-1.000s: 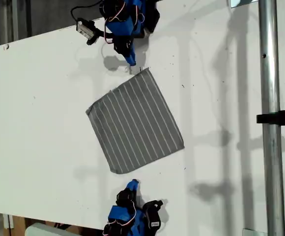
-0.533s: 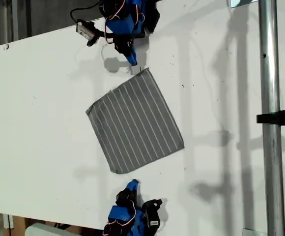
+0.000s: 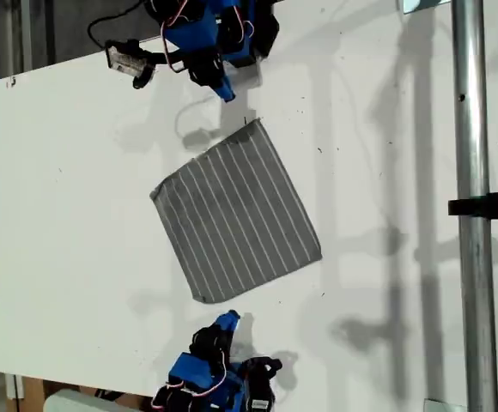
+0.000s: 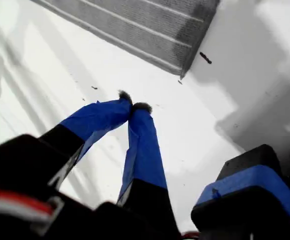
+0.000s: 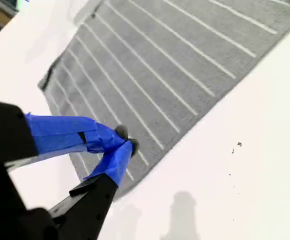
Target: Grasp corners of a towel and fold twice.
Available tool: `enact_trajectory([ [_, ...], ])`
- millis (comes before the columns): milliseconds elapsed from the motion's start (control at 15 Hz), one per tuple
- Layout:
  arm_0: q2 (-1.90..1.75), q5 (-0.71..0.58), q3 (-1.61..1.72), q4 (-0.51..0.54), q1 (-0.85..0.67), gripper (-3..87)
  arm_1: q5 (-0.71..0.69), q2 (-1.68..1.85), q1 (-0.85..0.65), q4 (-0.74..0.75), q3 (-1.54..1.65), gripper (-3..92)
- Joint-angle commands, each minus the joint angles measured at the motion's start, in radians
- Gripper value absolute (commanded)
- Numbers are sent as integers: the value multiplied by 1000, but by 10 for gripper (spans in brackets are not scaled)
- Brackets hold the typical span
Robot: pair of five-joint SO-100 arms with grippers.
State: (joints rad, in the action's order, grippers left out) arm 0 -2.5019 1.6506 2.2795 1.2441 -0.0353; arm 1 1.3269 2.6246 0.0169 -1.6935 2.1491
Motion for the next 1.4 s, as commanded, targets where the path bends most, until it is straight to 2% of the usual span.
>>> enact_trajectory([
  [0,275,-52,-304,3,71,-29,-109,-207,-5,-107,-255,-3],
  [67,408,-75,-436,35,107,-29,-158,-276,-15,-127,-319,-3],
  [267,802,-135,-887,242,192,-29,-245,-307,-52,-129,-377,-3],
  [400,928,-215,-1048,261,222,-29,-281,-318,-46,-132,-377,12],
  [533,934,-227,-1066,264,225,18,-264,-321,-34,-144,-377,133],
  [600,934,-241,-1068,268,225,103,-252,-339,-40,-169,-380,241],
  [667,934,-242,-1069,273,224,129,-259,-350,-43,-166,-368,342],
  [800,934,-242,-1066,281,221,128,-267,-417,-44,-153,-339,379],
  [1000,936,-242,-1062,295,219,90,-268,-551,-32,3,-206,404],
  [1133,934,-235,-1062,318,219,136,-296,-638,-28,161,-94,413],
  [1333,931,-227,-1057,345,219,145,-350,-670,-41,328,46,405],
])
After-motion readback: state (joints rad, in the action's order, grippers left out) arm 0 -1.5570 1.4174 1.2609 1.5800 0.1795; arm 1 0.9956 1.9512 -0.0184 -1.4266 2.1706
